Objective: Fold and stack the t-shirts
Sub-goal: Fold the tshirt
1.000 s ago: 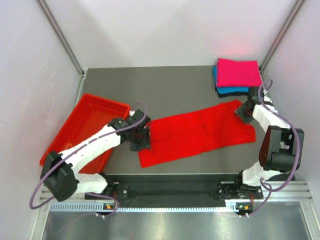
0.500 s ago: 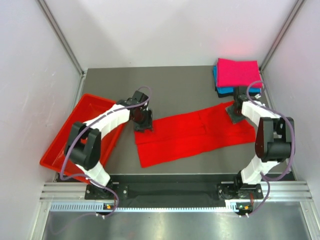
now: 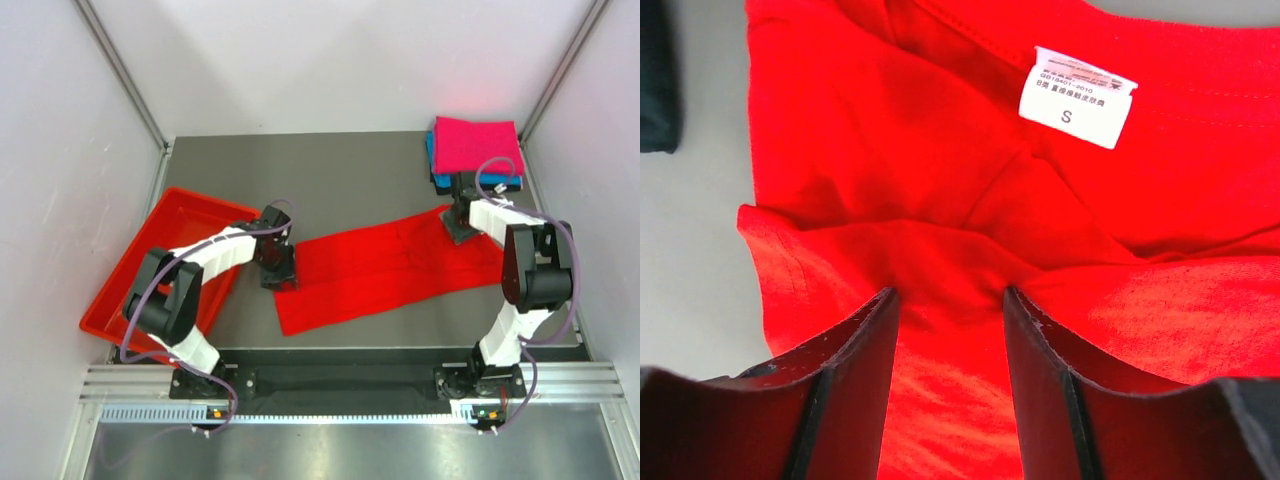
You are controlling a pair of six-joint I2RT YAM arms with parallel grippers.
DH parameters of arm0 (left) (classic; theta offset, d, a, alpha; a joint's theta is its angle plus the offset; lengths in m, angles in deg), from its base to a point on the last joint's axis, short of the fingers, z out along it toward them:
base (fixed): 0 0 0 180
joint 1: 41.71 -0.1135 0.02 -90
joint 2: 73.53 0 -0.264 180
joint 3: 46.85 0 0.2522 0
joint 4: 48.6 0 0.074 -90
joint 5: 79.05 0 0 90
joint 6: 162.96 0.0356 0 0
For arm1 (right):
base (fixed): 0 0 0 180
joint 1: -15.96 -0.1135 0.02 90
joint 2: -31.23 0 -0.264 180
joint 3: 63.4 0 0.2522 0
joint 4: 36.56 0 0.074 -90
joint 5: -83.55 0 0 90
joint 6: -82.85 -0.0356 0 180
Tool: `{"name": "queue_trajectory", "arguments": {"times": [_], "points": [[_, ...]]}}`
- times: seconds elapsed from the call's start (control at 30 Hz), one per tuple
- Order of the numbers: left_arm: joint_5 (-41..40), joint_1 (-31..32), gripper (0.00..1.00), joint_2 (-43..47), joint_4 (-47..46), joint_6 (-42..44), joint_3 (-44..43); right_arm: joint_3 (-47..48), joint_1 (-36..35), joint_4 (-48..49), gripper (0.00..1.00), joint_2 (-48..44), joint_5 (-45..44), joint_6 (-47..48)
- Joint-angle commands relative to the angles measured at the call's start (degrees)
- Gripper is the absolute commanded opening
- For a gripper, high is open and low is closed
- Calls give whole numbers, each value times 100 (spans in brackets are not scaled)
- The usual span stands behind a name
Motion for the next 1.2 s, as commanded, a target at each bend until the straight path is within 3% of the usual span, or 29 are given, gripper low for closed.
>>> {"name": "queue_trajectory", "arguments": {"times": [0.0,0.23,0.4,0.6,0.83,1.17], "points": [[-591,-32,51,386,400,-202,284,-104,-251,596,47,292,18,60],[-768,-32,53,1536,664,-300,337,107,-550,676,46,459,-26,149],[-812,-32,56,1547,803,149,-198,107,-586,684,46,433,18,122],[392,38,55,1151,638,896,11,-86,-577,842,46,336,-44,140],[-249,1443,52,1344,620,826,38,-78,-515,869,47,354,-114,315],[-152,1911,48,1292,93,484,679,-51,-375,913,46,310,-53,518]]}}
